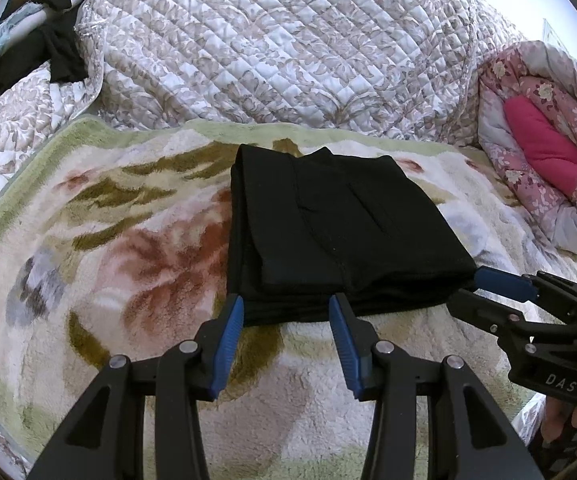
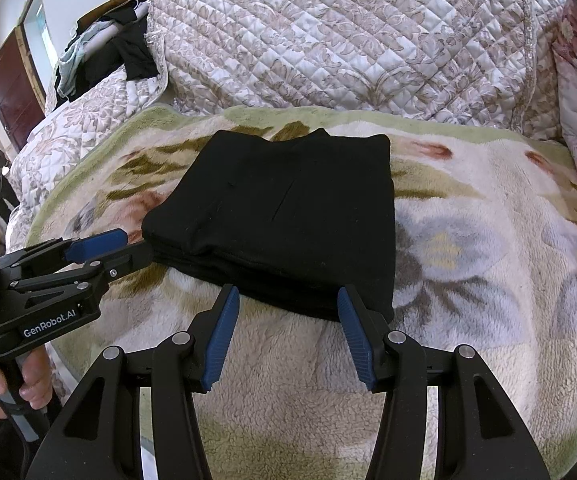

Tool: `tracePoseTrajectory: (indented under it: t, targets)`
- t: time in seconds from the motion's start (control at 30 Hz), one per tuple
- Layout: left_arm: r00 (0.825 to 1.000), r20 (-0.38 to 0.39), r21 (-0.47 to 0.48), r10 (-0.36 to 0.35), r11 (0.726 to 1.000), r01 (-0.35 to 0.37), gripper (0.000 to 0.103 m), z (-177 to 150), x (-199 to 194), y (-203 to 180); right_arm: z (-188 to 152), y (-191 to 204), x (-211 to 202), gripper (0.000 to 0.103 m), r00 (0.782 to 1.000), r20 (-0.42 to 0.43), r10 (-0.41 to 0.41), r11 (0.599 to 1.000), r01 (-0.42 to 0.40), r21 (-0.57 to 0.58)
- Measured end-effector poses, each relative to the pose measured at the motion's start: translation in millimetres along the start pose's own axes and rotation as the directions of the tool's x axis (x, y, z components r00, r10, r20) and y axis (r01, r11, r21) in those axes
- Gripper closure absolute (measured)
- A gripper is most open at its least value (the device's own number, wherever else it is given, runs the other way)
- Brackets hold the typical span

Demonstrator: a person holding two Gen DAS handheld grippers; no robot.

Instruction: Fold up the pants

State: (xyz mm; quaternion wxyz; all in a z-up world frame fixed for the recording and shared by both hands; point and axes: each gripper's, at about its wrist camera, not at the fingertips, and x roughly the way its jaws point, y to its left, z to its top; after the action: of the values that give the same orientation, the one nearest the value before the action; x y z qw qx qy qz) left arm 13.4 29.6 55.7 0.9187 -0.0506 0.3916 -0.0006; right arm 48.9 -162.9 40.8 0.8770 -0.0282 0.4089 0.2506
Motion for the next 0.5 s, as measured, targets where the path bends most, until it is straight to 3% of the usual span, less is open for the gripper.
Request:
tracePoseTrajectory:
  t: [0.5]
  targets:
    - [0.999, -0.027, -0.022, -0.022, 1.0, 0.021, 0.056, 0.1, 4.4, 3.9, -0.3, 0.3, 0.1, 0.051, 1.0, 0.0, 0.0, 1.0, 0.0, 0.0]
